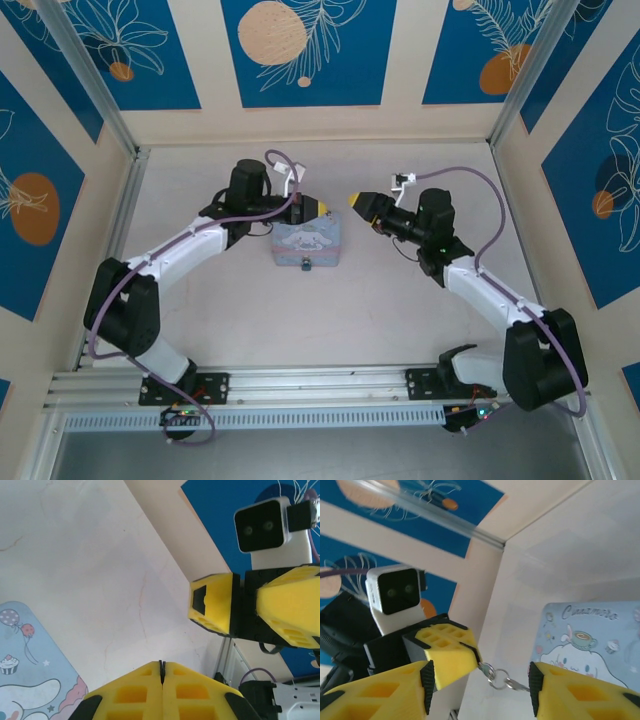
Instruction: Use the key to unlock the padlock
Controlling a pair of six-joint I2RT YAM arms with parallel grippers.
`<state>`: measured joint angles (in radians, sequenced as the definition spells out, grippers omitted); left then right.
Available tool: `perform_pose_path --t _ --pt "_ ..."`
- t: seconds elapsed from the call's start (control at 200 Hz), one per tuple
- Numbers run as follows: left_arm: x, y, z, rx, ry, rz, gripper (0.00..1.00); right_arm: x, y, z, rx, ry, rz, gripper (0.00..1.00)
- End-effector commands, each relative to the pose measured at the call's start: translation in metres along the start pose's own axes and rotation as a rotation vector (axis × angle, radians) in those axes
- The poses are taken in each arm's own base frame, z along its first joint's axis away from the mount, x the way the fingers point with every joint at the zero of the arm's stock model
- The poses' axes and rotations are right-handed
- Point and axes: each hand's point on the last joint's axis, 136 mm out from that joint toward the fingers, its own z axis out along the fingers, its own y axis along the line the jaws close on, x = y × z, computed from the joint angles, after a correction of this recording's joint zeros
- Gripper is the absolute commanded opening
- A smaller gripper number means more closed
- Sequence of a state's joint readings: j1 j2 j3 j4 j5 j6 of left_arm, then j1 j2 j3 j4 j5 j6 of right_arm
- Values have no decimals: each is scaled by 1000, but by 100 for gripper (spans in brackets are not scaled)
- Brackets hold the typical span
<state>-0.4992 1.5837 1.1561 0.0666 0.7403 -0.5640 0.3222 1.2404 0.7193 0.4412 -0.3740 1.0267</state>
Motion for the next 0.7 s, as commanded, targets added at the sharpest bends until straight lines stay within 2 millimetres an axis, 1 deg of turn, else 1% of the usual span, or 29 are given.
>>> perform_pose_path --t 0.0,0.115,0.325,0.695 --pt "0 -10 -2 70 3 56 0 5 15 7 -115 62 -69 50" --pt "-1 -9 -2 79 -21 28 0 5 9 15 -158 60 -22 47" --pt "0 -1 3 109 -76 -45 0 8 5 22 -206 48 25 42" --pt "-7 5 6 144 -143 -110 0 16 -1 33 -199 62 53 41"
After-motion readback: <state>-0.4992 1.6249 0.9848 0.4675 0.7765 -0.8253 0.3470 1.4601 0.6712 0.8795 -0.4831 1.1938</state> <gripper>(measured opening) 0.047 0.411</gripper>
